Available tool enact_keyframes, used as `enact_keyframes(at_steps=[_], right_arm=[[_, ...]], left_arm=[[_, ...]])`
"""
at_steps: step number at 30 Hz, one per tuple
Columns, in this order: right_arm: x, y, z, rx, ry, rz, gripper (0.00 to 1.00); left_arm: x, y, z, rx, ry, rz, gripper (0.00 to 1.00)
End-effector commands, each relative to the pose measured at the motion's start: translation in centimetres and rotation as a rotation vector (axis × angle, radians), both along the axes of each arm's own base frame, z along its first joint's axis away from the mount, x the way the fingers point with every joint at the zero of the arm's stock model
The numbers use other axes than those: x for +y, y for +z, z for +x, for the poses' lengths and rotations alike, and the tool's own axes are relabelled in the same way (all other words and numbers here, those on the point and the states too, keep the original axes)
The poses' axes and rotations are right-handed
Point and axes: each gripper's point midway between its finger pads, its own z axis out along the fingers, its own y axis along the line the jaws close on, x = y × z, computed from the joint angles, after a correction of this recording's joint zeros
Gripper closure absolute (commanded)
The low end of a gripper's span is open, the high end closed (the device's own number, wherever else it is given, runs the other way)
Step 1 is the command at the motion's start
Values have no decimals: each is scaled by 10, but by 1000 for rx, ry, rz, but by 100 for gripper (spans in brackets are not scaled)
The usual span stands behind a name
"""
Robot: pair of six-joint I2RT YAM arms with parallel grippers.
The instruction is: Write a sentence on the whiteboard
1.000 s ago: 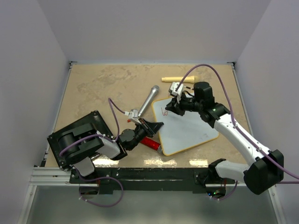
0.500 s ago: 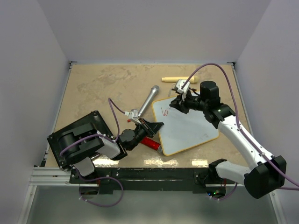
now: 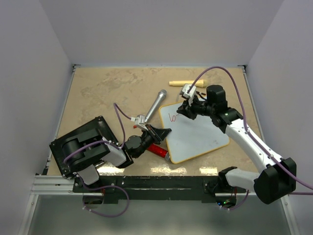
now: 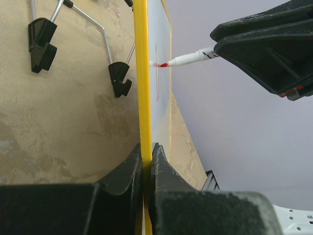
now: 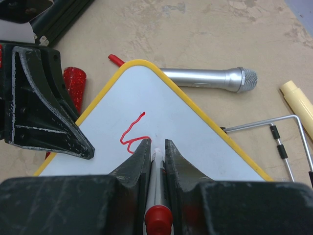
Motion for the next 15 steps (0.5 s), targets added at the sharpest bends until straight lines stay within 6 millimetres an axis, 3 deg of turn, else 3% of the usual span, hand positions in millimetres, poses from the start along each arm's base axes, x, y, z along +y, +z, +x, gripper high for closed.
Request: enact_keyframes(at_steps=[1,7,15], right_arm=[[0,-7,-5,10,35,-22,100],[-5,-15,-20,28,78,-57,100],[-6,-10,-12,9,41,-59,100]], left_arm=[[-3,-8,-9,-92,-47,94,100],[-2,-8,-8,-92,-42,93,100],[-5,-9,-9,-92,-56,89,100]])
